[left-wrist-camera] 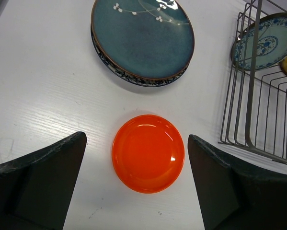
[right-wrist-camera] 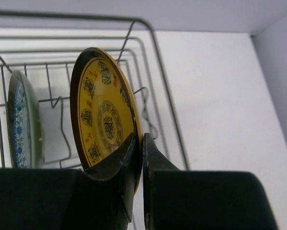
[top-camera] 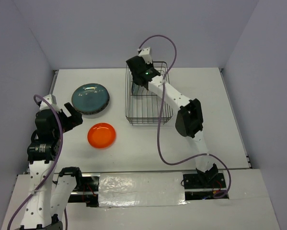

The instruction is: Unload the plates from the dish rack

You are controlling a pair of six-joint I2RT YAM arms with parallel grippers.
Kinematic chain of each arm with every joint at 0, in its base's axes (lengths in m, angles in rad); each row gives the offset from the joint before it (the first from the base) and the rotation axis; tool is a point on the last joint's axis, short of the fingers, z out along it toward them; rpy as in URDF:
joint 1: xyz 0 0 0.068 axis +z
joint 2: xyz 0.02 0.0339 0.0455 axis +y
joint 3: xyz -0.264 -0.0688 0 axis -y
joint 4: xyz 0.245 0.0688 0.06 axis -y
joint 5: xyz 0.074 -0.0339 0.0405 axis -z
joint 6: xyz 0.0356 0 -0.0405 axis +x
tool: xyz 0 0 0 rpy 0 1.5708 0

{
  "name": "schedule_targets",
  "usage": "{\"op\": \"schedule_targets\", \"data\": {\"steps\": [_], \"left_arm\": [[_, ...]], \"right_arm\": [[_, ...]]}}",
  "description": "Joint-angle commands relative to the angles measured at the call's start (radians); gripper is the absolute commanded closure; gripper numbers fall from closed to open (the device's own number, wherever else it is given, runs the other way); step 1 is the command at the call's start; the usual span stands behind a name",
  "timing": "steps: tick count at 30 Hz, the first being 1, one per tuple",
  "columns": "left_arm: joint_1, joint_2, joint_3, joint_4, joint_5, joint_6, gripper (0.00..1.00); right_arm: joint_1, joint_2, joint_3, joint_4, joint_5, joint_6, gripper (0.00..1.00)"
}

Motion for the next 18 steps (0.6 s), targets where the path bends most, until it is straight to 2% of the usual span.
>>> {"op": "schedule_targets", "data": {"steps": [1,3,5,7,8,9,10,11,12,13,14,16,18], "left_arm": [[-0.004,-0.012,0.015,0.03,-0.017,0.011,0.0],[-0.006,-0.007,0.019,0.03,-0.02,0.013,0.01],[-0.006,0.002,0.027,0.026,-0.005,0.016,0.0],[-0.004,0.007,0.039,0.039,0.05,0.036,0.0],[-0.006,0.013,0.042,0.049,0.167,0.04,0.01],[-0.006,0.016,0.036,0.096,0.255,0.034,0.0],[-0.004,0.025,0.029,0.137,0.479,0.028,0.0],[-0.006,0.03,0.0,0.247,0.598,-0.013,0.0],[-0.006,0.036,-0.017,0.248,0.707,-0.044,0.0],[-0.006,0.048,-0.034,0.382,0.806,-0.081,0.0],[-0.007,0.053,-0.053,0.448,0.943,-0.119,0.0],[-0.009,0.071,-0.076,0.554,1.0,-0.193,0.0],[-0.012,0.092,-0.064,0.558,1.017,-0.191,0.0]], "right_arm": [[0.001,-0.244,-0.026,0.038,0.119,-0.047,1.0],[0.002,-0.352,-0.138,0.072,0.122,-0.064,1.0],[0.007,-0.419,-0.179,0.066,0.114,-0.072,1.0],[0.013,-0.488,-0.25,0.035,0.021,-0.075,1.0],[0.013,-0.556,-0.275,0.017,-0.06,-0.063,1.0],[0.013,-0.592,-0.305,-0.002,-0.235,-0.057,1.0],[0.013,-0.673,-0.397,0.01,-0.34,-0.063,1.0],[0.012,-0.719,-0.451,0.036,-0.454,-0.083,1.0],[0.012,-0.764,-0.512,0.059,-0.552,-0.08,1.0],[0.012,-0.81,-0.636,0.128,-0.717,-0.072,1.0],[0.013,-0.914,-0.705,0.182,-0.782,-0.051,1.0],[0.013,-1.009,-0.896,0.335,-0.984,-0.032,1.0],[0.016,-1.106,-0.977,0.398,-1.069,0.012,1.0]]}}
